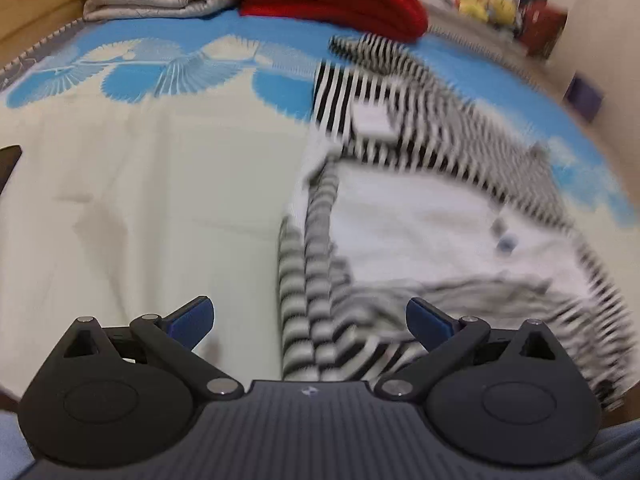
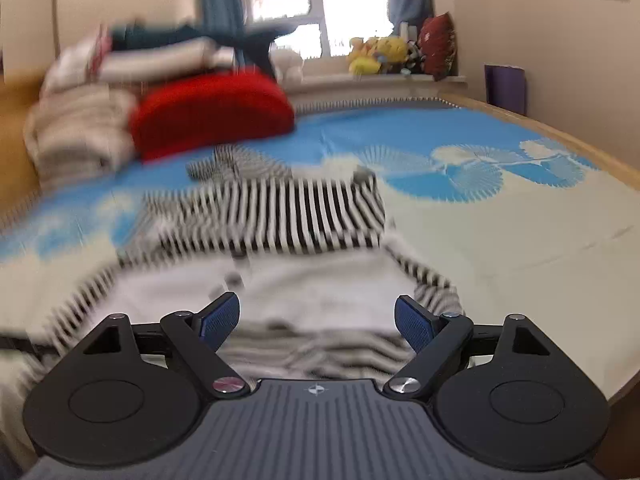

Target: Fold small clothes

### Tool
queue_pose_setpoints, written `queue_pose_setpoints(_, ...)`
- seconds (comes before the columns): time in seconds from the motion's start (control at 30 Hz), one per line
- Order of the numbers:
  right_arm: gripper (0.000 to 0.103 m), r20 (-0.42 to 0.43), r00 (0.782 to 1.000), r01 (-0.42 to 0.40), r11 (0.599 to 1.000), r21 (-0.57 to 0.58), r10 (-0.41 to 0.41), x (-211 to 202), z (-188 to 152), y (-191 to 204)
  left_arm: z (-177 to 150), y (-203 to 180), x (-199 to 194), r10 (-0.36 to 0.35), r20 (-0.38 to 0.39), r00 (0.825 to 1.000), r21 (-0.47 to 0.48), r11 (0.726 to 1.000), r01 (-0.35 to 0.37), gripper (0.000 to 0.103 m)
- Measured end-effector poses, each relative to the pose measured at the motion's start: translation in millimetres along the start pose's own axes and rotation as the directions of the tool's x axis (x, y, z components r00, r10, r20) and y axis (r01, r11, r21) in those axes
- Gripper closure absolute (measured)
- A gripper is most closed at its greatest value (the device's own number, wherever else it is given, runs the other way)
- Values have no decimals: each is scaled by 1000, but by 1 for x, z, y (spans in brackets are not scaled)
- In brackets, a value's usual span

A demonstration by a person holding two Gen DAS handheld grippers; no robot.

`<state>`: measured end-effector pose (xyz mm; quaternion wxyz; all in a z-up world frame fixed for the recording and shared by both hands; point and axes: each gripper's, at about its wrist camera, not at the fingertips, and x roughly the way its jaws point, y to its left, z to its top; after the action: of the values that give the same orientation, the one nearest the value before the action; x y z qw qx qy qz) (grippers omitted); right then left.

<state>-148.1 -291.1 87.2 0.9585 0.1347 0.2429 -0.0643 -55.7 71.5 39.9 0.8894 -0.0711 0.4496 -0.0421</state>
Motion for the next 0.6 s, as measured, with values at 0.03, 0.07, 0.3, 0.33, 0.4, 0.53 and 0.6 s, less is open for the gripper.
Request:
queue_pose_setpoints(0.03,17,28,999,-19,1000,14,19,-8,16,-3,16,4,-9,-3,21,1000,4,1000,3,1)
queue_pose_setpoints(0.07,17,57,997,-45,999,14,44,-15,37,-5,31,6,-16,7,45,999,16,1000,-8,0)
queue_pose_setpoints(0.3,15,141,973,-180,983,-44,185,3,183,25,150,14,-19,147,181,973,-67,988,-137,0)
queue_pose_setpoints(0.33,15,141,972,-184,982,-39,188,20,202,34,164,14,-9,166,182,969,-77,985,-154,0)
queue_pose_setpoints(0.4,14,138,974,-177,984,-24,178,59,233,52,190,14,15,212,180,961,-82,976,-200,0)
queue_pose_setpoints(0.53,13,77,985,-149,987,-60,153,175,274,91,218,19,59,310,181,933,-72,951,-302,0)
queue_pose_setpoints(0.6,13,18,989,-145,989,-34,146,243,279,110,212,31,75,324,182,928,-86,946,-313,0)
